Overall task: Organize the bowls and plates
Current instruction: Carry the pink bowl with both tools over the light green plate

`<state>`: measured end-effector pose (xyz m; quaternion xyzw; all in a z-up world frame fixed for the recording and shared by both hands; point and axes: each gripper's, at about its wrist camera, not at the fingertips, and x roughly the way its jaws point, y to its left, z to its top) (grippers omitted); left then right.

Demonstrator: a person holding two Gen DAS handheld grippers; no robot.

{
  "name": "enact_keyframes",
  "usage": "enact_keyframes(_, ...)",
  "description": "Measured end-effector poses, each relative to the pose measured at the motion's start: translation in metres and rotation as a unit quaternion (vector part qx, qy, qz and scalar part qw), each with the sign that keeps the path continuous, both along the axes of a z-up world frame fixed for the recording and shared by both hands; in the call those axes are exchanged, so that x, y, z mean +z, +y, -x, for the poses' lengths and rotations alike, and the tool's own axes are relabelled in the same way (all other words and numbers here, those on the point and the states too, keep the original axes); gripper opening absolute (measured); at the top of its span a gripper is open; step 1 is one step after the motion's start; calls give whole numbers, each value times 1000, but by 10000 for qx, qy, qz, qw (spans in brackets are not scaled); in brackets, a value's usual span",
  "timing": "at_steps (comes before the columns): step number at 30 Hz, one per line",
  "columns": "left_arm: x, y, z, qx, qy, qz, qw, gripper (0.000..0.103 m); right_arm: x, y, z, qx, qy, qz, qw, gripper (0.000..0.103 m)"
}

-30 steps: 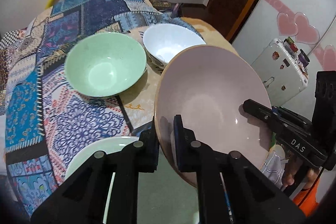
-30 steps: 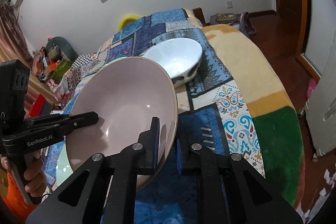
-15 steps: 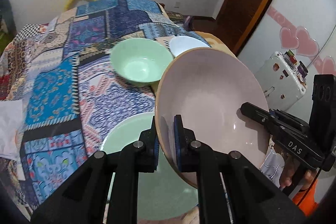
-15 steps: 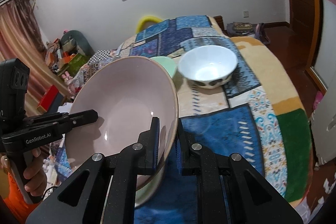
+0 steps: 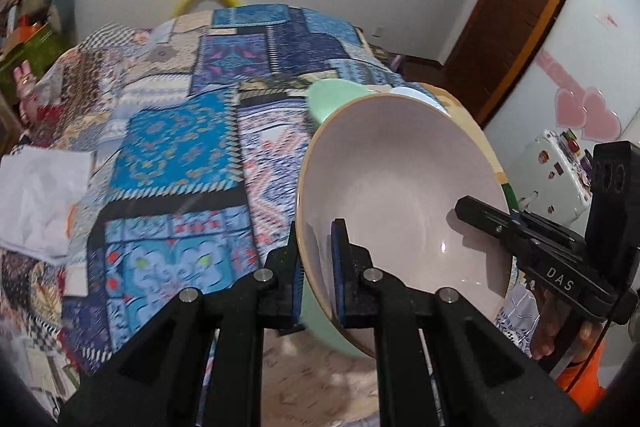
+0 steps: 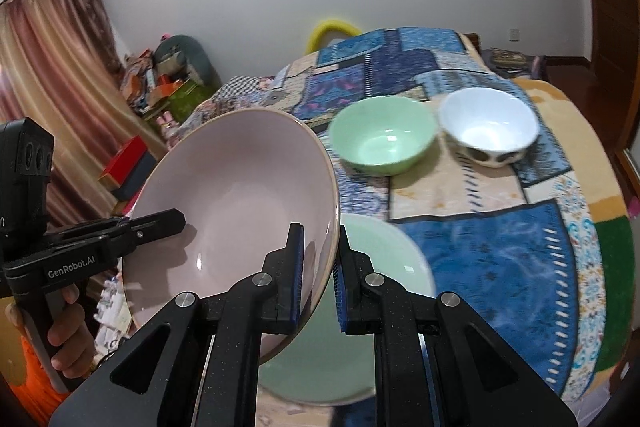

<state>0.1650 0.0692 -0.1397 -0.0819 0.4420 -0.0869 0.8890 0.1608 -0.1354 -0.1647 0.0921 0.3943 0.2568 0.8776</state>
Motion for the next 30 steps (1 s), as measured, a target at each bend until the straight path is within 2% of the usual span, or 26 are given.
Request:
enact_keyframes(15,-21,82,39,711,198,-73,9972,11,-17,84,4,810,197,68,9965,12)
enact_keyframes(30,-81,131,46,1094,805,110,9907,11,-55,137,-1,1294,598,386,9890,12)
